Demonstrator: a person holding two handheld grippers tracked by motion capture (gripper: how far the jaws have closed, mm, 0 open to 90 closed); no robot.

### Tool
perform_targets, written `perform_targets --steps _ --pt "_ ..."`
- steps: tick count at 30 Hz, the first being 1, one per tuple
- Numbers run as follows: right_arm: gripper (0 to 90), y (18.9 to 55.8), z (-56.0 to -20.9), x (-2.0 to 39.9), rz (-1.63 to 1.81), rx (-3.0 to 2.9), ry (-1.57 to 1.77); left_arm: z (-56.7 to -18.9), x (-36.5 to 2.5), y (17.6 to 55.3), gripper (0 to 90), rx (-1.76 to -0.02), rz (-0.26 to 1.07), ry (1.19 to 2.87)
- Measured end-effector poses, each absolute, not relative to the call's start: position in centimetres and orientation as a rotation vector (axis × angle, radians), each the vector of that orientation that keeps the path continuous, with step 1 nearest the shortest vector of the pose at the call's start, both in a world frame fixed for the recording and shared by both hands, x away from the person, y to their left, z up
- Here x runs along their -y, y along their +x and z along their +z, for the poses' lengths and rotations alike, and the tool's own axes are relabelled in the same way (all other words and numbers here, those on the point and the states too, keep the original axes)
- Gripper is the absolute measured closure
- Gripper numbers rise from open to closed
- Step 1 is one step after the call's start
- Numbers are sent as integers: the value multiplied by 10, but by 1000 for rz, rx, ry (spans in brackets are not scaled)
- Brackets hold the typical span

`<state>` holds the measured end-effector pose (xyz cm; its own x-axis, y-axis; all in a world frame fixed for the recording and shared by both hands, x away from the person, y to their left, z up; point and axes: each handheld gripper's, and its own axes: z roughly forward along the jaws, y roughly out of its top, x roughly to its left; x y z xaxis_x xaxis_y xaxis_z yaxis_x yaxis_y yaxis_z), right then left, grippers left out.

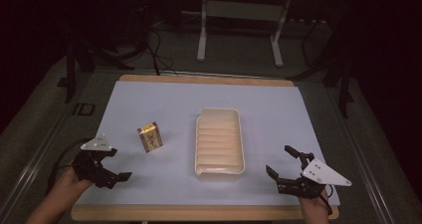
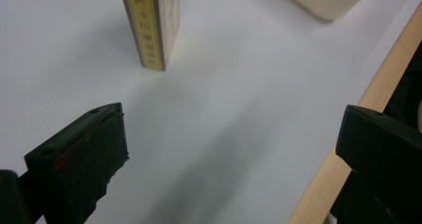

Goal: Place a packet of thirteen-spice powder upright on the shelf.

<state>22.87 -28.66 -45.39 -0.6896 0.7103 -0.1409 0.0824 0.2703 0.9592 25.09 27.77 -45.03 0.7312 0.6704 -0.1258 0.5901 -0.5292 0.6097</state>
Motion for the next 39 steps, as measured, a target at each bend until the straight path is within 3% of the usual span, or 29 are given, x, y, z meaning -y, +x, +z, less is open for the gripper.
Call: perform_targets --steps 11,31,39 --pt "145 229 -454 286 1442 -1993 706 -450 -268 257 1 -1016 24 2468" --pt "145 229 -455 286 1444 -1991 711 -446 -258 265 1 -1132 -160 2657" --pt "145 229 -455 285 1449 -2008 704 -444 -261 270 1 -1174 -263 2662"
